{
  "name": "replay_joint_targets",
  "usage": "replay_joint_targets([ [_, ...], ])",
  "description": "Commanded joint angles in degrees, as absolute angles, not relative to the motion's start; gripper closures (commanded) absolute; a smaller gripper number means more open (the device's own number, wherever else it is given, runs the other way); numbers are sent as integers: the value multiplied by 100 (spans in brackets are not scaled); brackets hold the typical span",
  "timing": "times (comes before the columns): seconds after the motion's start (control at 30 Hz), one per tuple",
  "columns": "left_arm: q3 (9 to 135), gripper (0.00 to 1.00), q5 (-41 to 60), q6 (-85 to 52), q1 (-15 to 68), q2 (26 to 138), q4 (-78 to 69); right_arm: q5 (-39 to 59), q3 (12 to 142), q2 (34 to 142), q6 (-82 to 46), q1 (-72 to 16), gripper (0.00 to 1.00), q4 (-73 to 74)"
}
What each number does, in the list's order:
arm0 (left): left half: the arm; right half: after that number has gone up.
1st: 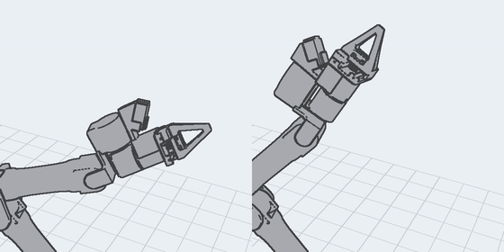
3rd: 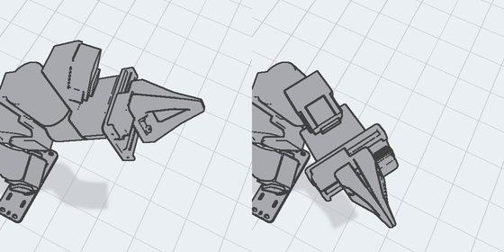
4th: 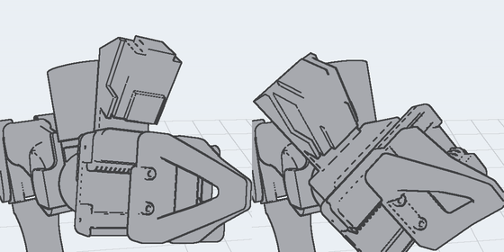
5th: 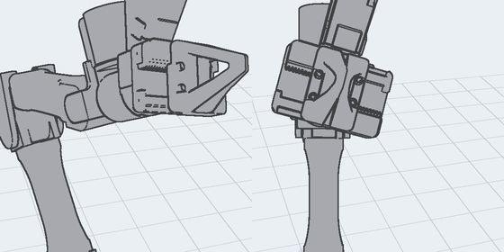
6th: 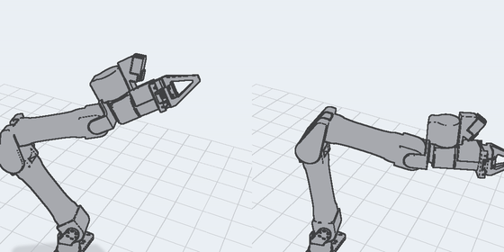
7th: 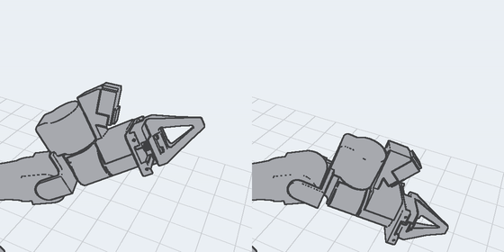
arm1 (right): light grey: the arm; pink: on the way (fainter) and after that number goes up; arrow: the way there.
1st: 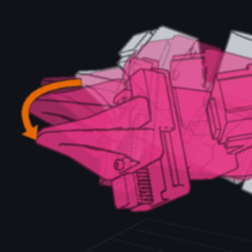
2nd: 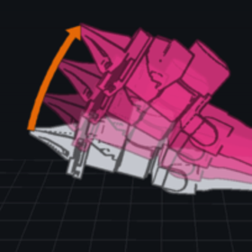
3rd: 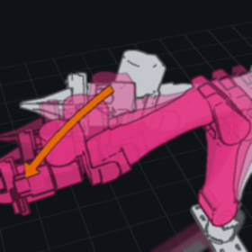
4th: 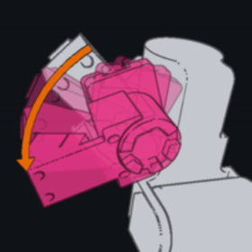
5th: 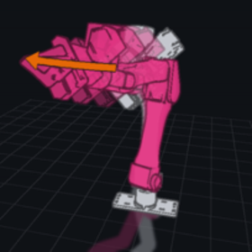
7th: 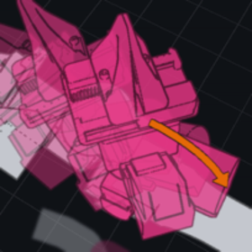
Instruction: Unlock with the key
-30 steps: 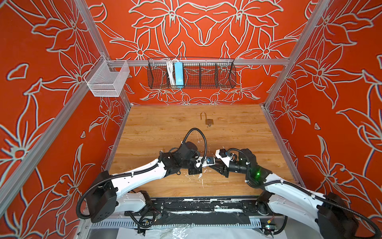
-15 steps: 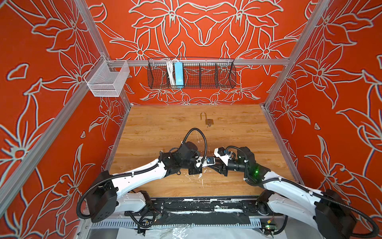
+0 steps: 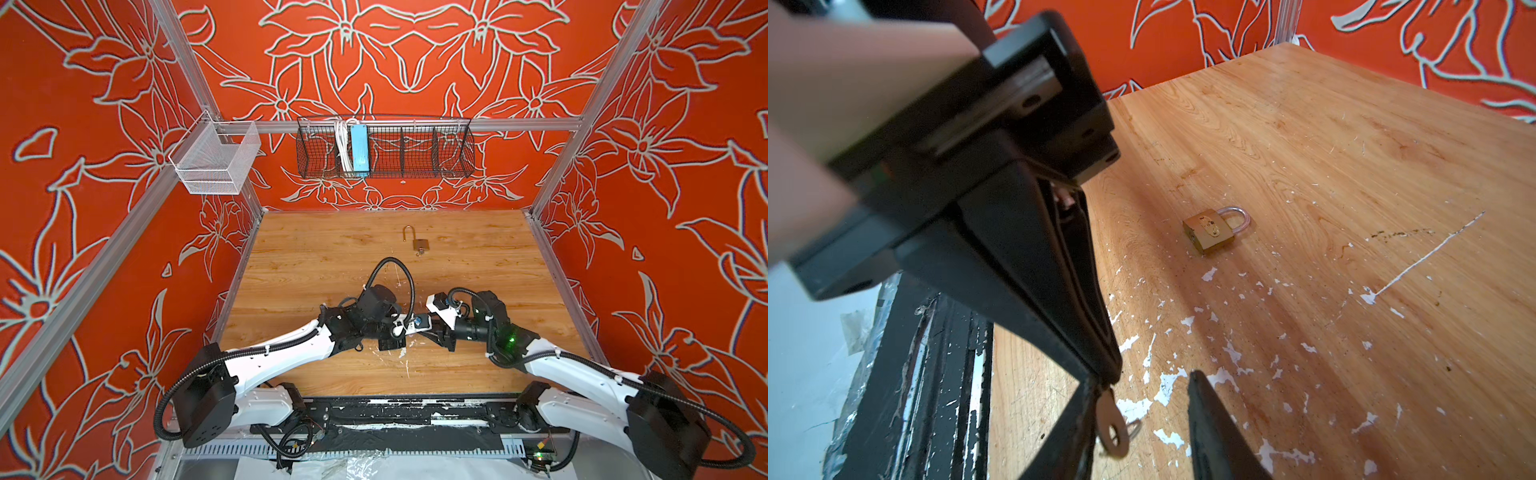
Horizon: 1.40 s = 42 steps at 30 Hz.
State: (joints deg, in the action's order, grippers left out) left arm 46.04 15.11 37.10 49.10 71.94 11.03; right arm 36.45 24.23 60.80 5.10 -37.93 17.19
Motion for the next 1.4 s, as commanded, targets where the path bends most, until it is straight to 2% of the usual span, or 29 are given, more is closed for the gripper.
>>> replay_joint_targets([
  [0.0, 4553, 100, 1536, 3700, 4898, 7084, 1002, 3747, 2619, 6135, 560, -3832, 61, 1651],
  [0.2, 4542, 100, 1495, 3693, 4898, 7082, 985, 3601, 2673, 6181, 555, -3847, 63, 1548],
  [0.43, 4482, 100, 1397, 3674, 4896, 6974, 906, 3225, 2708, 6149, 562, -3849, 70, 1389],
  [0.57, 4482, 100, 1374, 3683, 4896, 6978, 913, 3132, 2663, 6059, 554, -3854, 77, 1399],
  [0.7, 4482, 100, 1357, 3705, 4896, 6979, 935, 3035, 2636, 5995, 558, -3850, 78, 1389],
  [1.13, 4428, 100, 1042, 3683, 4896, 6958, 846, 2988, 2654, 5995, 571, -3850, 88, 1332],
  [1.37, 4300, 100, 847, 3622, 4897, 6817, 624, 3086, 2705, 6108, 580, -3845, 98, 1319],
])
